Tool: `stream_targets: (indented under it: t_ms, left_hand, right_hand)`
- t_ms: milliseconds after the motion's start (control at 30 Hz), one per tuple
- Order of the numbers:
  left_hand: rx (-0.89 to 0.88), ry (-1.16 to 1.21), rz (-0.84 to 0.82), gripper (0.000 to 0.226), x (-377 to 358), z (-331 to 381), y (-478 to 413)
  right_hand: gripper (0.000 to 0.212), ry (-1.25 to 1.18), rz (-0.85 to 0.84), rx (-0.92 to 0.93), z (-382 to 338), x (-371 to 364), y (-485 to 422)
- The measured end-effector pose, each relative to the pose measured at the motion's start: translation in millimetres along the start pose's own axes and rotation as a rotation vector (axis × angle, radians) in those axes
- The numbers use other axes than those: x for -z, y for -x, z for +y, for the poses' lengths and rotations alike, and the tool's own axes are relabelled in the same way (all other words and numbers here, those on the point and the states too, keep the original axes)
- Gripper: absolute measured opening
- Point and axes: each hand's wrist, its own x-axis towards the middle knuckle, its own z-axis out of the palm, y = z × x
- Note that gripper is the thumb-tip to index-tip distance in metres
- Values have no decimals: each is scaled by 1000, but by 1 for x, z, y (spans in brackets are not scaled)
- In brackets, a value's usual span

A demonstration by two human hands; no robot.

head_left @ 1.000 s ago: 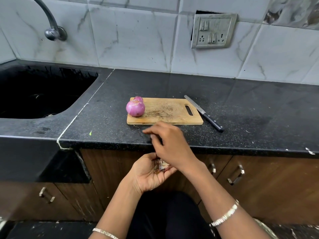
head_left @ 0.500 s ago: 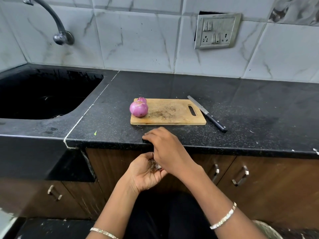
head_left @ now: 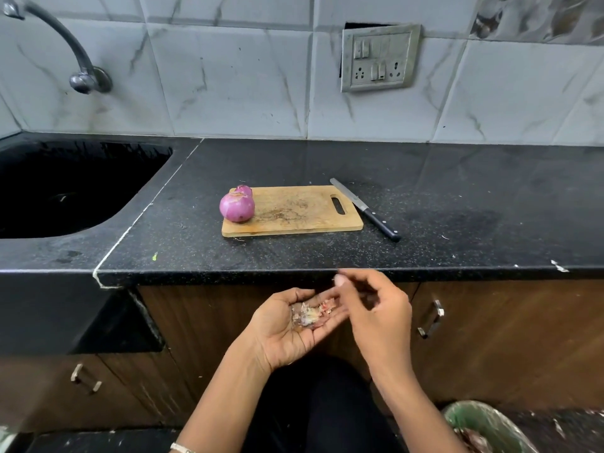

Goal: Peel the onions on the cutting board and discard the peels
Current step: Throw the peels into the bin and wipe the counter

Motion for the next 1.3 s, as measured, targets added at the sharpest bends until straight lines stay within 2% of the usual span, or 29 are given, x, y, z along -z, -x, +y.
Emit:
stream_targets:
  t_ms: [100,167,300,433,600,800,933,1100,1167,1300]
  left_hand:
    - [10,-43,-1,44,-18,-21,-10]
    - [13,-67,3,45,-29,-39,-22]
    - [7,-120,64,44,-48,-82,-47]
    - [8,-150,123,45,-63,-132,-81]
    - [16,-182,178,45,-87,-196,-133]
    - [97,-206,250,43,-96,-279,-204]
    - [162,-176,323,44,-74,-332,-255]
    - [192,-305,427,41,-40,-377,-314]
    - [223,-387,463,42,-28,-390,-332]
    - [302,-493,465,44,-13,-405,-360]
  right_hand:
    - [14,-257,197,-340,16,17,9]
    - [20,-391,290,-485,25,29,10]
    - [24,-625,395,-677,33,61,6]
    - [27,-738,534,-747,52,105,1]
    - [31,-770,700,-766,95,158,-4]
    - [27,-858,912,-818,163,231,-3]
    - [31,-872,1006,-948,208,268,11]
    - [42,-798,993,-1203,277,302,21]
    - [40,-761,994,-1285,312,308,28]
    - [41,-690,945,-1378,356,323,38]
